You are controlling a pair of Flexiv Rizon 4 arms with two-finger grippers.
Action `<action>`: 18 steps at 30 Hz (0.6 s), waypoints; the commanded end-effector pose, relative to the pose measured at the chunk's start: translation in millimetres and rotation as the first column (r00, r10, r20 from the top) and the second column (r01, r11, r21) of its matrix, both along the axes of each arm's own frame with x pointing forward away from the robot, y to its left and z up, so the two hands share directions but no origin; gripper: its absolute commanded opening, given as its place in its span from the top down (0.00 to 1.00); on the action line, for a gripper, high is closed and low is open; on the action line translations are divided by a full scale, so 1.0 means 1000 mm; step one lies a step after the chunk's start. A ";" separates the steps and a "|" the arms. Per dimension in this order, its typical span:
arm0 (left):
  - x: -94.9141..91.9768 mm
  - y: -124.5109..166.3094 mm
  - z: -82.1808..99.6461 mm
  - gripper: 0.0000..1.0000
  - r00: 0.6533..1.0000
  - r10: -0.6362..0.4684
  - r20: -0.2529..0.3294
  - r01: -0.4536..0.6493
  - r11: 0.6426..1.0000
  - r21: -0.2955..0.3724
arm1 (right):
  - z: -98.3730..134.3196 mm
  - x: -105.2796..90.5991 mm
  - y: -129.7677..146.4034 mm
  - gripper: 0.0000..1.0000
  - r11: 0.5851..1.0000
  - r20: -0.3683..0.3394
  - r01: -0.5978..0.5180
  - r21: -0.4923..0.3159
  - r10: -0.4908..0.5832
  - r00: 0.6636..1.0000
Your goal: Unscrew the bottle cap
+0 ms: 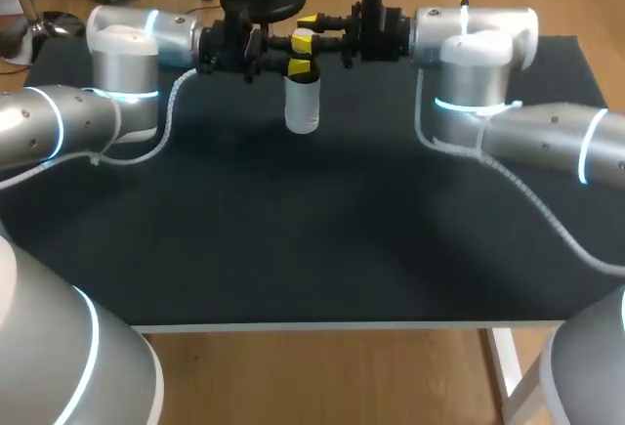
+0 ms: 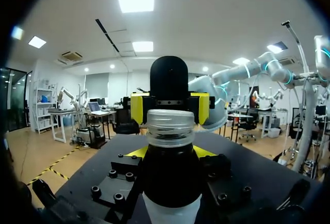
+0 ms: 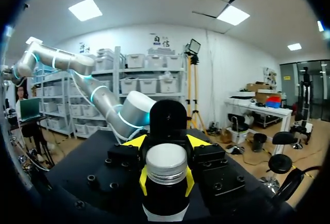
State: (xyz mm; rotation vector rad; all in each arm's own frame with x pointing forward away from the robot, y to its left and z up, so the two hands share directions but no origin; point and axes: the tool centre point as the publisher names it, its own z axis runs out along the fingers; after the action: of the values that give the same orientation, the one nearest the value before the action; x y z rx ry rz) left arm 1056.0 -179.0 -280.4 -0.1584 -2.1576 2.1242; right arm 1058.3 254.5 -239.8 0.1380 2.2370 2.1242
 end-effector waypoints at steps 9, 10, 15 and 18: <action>-0.001 0.000 0.003 1.00 1.000 0.006 0.004 -0.006 1.000 0.000 | 0.002 -0.004 -0.002 1.00 0.691 0.036 -0.712 0.122 0.714 0.699; -0.001 0.000 0.003 1.00 1.000 0.006 0.004 -0.006 1.000 0.000 | 0.004 -0.003 -0.002 1.00 0.678 0.038 -0.724 0.129 0.726 0.687; -0.001 0.000 0.003 1.00 1.000 0.006 0.004 -0.006 1.000 0.000 | 0.012 0.001 -0.002 1.00 0.670 0.032 -0.736 0.102 0.737 0.675; -0.001 0.000 0.003 1.00 1.000 0.006 0.004 -0.006 1.000 0.000 | 0.019 0.007 -0.002 1.00 0.688 0.036 -0.720 0.095 0.720 0.693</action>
State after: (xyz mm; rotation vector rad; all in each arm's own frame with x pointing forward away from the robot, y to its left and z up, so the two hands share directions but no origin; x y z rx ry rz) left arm 1055.7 -179.1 -278.2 -0.1564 -2.1602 2.1294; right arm 1056.0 251.4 -224.6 -0.2783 2.2996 2.4057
